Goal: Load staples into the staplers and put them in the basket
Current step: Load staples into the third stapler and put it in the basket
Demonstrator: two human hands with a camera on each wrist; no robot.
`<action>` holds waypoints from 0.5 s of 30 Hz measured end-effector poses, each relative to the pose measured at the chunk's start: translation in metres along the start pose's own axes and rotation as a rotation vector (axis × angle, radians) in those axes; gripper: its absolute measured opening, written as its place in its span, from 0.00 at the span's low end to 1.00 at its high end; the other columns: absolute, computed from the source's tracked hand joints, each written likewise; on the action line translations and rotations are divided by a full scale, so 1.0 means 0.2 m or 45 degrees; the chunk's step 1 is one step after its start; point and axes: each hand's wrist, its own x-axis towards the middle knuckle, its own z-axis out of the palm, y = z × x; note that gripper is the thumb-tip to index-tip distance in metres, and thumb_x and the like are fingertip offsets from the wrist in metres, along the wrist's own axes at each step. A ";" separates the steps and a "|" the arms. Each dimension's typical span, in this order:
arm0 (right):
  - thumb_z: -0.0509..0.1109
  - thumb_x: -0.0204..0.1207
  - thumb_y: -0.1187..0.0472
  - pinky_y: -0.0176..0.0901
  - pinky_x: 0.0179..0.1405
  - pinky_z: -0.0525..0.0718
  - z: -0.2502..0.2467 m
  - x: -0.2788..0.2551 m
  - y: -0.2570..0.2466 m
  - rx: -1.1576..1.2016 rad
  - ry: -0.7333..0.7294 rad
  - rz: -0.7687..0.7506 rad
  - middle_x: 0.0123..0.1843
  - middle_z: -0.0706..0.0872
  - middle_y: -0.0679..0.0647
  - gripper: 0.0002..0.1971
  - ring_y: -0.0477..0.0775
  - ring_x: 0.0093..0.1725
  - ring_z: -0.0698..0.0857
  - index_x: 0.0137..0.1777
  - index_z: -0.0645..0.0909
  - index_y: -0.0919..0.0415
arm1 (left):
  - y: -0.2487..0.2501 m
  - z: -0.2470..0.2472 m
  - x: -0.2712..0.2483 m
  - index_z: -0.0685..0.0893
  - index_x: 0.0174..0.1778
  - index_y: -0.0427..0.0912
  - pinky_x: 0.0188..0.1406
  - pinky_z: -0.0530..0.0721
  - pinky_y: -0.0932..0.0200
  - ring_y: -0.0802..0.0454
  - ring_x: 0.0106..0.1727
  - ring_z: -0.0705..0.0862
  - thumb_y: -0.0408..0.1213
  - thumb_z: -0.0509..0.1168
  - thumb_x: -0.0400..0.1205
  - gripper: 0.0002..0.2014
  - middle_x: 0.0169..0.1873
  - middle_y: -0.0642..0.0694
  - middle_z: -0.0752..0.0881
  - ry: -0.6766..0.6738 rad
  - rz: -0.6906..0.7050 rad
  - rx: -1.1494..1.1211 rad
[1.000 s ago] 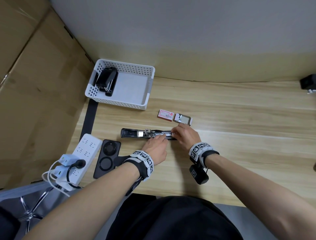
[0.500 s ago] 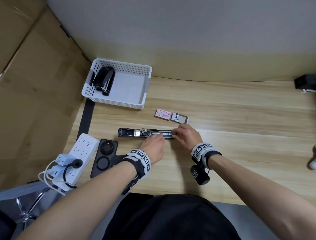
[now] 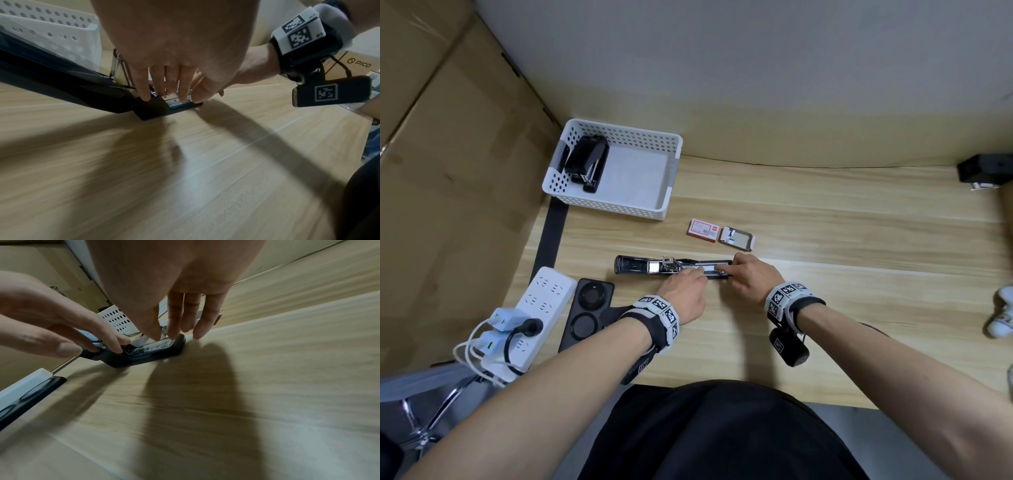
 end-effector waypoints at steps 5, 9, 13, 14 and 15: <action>0.60 0.78 0.54 0.48 0.35 0.79 -0.01 -0.03 0.02 0.128 0.124 -0.009 0.47 0.78 0.51 0.20 0.55 0.49 0.80 0.69 0.80 0.47 | 0.00 -0.02 0.00 0.76 0.70 0.37 0.72 0.74 0.45 0.43 0.76 0.68 0.37 0.57 0.81 0.21 0.79 0.43 0.68 -0.008 0.014 0.016; 0.59 0.79 0.49 0.44 0.36 0.78 -0.03 -0.04 0.05 0.199 0.270 0.083 0.44 0.79 0.47 0.18 0.52 0.44 0.82 0.64 0.83 0.47 | 0.01 -0.04 0.02 0.78 0.63 0.39 0.62 0.80 0.45 0.44 0.65 0.76 0.37 0.56 0.80 0.17 0.66 0.44 0.78 0.027 0.008 0.027; 0.54 0.76 0.45 0.42 0.38 0.77 -0.08 0.00 0.10 0.200 0.305 0.138 0.49 0.84 0.50 0.24 0.54 0.48 0.84 0.62 0.86 0.52 | 0.03 -0.08 0.04 0.79 0.62 0.39 0.57 0.81 0.46 0.44 0.62 0.77 0.37 0.56 0.81 0.15 0.61 0.44 0.80 0.057 0.016 0.059; 0.54 0.76 0.44 0.42 0.38 0.78 -0.09 0.01 0.11 0.200 0.318 0.152 0.50 0.85 0.50 0.25 0.54 0.50 0.84 0.61 0.86 0.52 | 0.05 -0.09 0.04 0.79 0.61 0.39 0.55 0.81 0.47 0.44 0.62 0.76 0.36 0.56 0.81 0.14 0.60 0.44 0.80 0.078 0.019 0.061; 0.53 0.76 0.43 0.43 0.38 0.79 -0.10 0.03 0.12 0.203 0.330 0.168 0.49 0.84 0.50 0.25 0.54 0.50 0.83 0.60 0.86 0.51 | 0.06 -0.10 0.05 0.79 0.60 0.39 0.54 0.80 0.47 0.44 0.62 0.76 0.36 0.56 0.81 0.14 0.59 0.44 0.80 0.106 0.027 0.056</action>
